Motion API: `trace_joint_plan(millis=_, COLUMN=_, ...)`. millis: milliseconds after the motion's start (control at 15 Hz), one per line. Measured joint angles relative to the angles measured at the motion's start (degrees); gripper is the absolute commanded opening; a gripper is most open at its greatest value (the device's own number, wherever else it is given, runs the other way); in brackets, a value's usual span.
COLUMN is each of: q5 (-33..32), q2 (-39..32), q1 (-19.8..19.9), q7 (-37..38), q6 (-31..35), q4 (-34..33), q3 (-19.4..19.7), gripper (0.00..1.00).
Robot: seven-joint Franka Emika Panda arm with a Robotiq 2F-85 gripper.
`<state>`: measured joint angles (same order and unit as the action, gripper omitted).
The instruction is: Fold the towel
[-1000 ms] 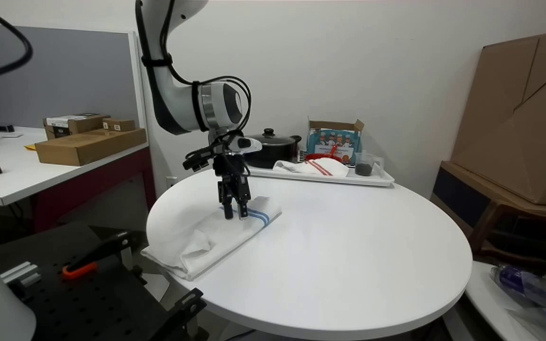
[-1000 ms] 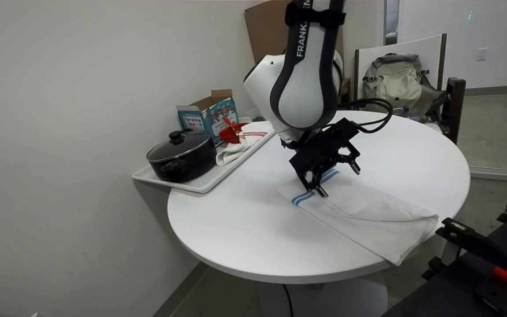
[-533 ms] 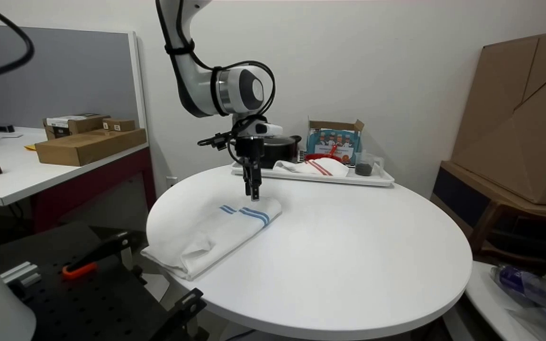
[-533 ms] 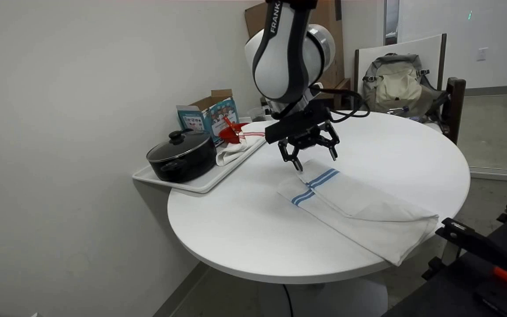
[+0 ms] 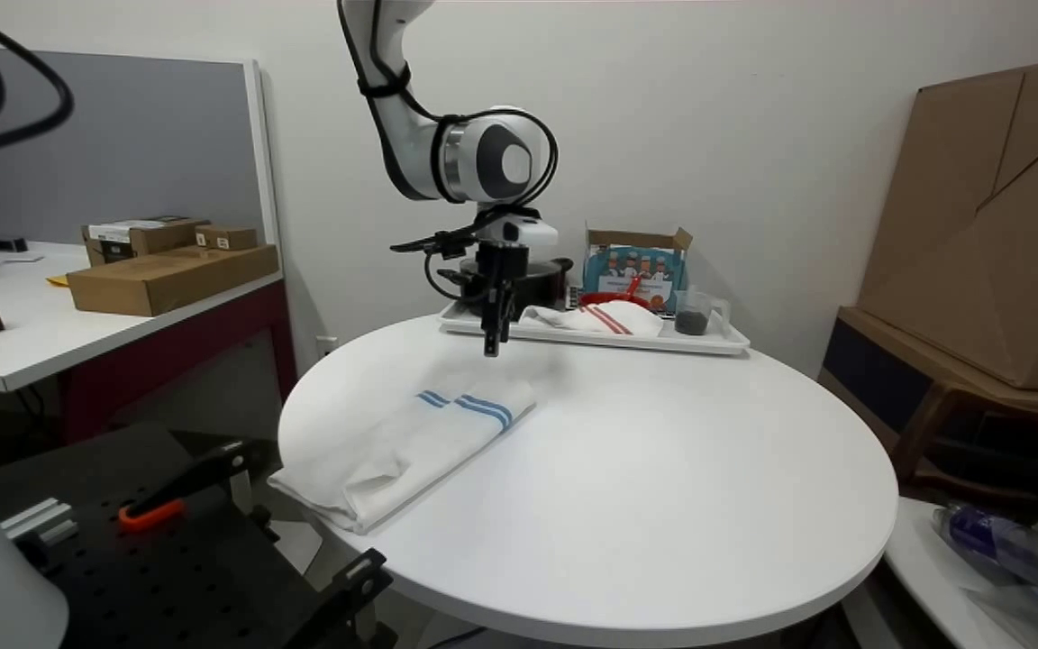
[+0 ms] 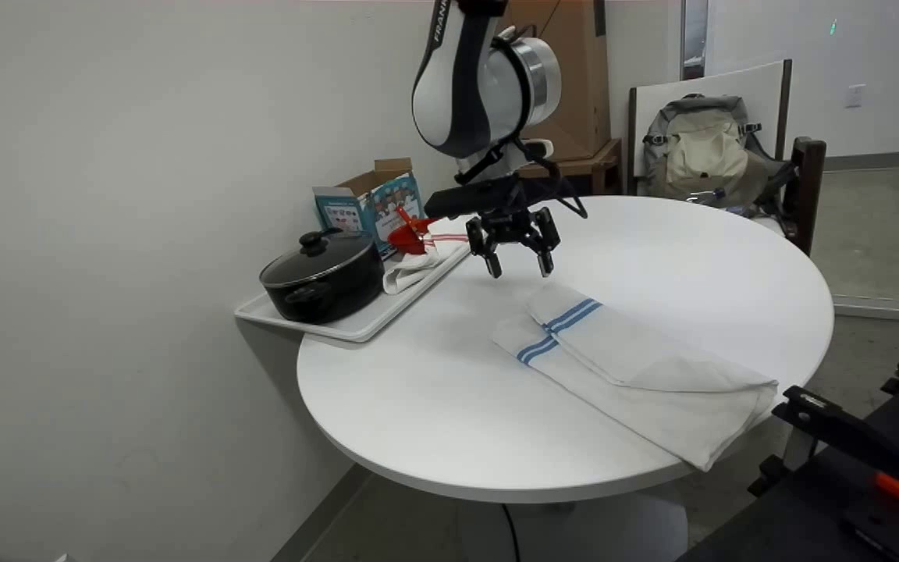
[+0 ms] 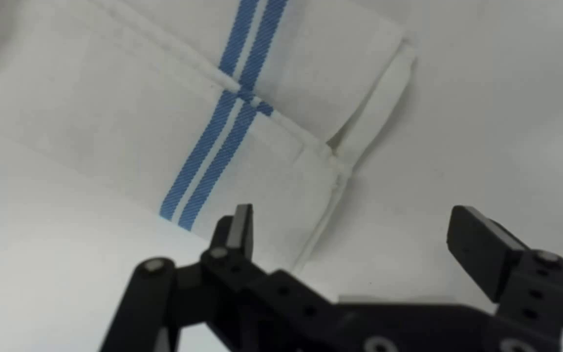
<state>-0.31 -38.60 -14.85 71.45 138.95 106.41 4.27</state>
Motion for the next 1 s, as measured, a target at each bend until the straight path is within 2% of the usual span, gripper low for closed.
trace_joint_plan(millis=533, q5=2.2, q2=-7.7, q1=1.2, q7=9.6, q6=-2.6, q4=-8.1, q3=0.4, gripper=1.0)
trace_joint_plan(millis=667, q5=2.2, q2=-9.5, q1=1.3, q7=10.6, q6=-3.6, q4=-9.6, q3=0.4, gripper=0.8)
trace_joint_plan(millis=867, q5=2.2, q2=-11.9, q1=1.3, q7=10.9, q6=-4.8, q4=-11.4, q3=0.4, gripper=0.77)
trace_joint_plan(millis=933, q5=2.2, q2=-12.6, q1=1.3, q7=11.0, q6=-5.1, q4=-12.1, q3=0.4, gripper=0.71)
trace_joint_plan(millis=1000, q5=2.2, q2=-13.0, q1=1.3, q7=11.0, q6=-5.5, q4=-12.6, q3=0.4, gripper=0.69)
